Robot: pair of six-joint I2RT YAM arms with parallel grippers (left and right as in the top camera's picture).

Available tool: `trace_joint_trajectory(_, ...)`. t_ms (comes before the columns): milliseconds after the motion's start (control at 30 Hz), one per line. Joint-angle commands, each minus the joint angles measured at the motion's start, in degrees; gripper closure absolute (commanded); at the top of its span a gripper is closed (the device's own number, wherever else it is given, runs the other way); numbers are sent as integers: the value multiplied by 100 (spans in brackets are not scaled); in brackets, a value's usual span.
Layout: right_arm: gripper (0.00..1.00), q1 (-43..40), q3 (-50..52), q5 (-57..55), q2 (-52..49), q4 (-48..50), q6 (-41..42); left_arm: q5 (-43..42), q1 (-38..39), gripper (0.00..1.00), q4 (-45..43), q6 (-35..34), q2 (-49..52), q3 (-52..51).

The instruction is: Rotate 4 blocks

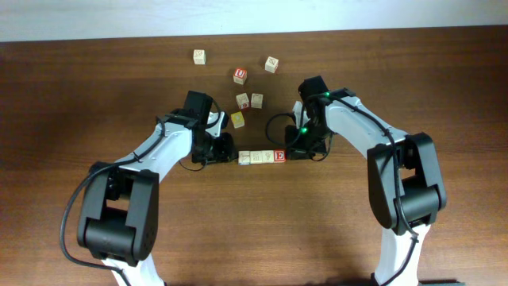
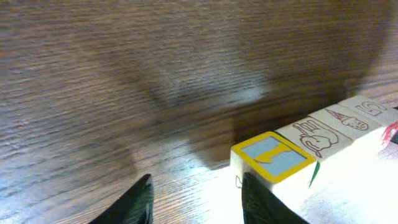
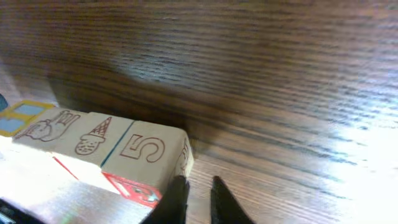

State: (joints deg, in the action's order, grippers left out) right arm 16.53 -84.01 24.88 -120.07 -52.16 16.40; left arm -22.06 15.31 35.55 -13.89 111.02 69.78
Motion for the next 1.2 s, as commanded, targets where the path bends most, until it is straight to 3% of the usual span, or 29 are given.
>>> trace_joint_trajectory(0,80,70,22,275,50,59,-4,-367,76,54,-15,72,61,-20)
trace_joint_trajectory(133,77,70,22,278,50,55,-4,-367,76,56,-15,72,61,-20)
trace_joint_trajectory(200,77,70,22,278,50,55,-4,-365,76,68,-15,72,61,-20)
trace_joint_trajectory(267,76,76,22,275,50,55,-4,-365,76,73,-15,72,61,-20)
trace_joint_trajectory(367,57,74,22,273,50,55,-4,-365,76,89,-17,72,61,-20)
trace_joint_trajectory(467,52,74,22,273,50,55,-4,-365,76,90,-17,72,61,-20)
trace_joint_trajectory(533,51,74,22,271,50,57,-4,-363,76,88,-17,72,61,-20)
trace_joint_trajectory(633,46,74,22,271,50,55,-4,-363,76,76,-17,70,61,-20)
trace_joint_trajectory(767,44,74,22,271,50,55,-4,-363,76,73,-17,72,61,-20)
trace_joint_trajectory(833,44,74,22,271,50,52,-4,-361,76,62,-15,72,61,-20)
trace_joint_trajectory(967,40,74,22,273,50,44,-4,-361,76,52,-15,72,61,-20)
trace_joint_trajectory(1000,39,74,22,273,50,37,-4,-361,76,57,-17,72,61,-20)
trace_joint_trajectory(1067,40,74,22,273,50,35,-4,-361,76,78,-15,72,61,-20)
trace_joint_trajectory(1167,41,74,22,273,50,35,-2,-361,76,95,-15,72,61,-20)
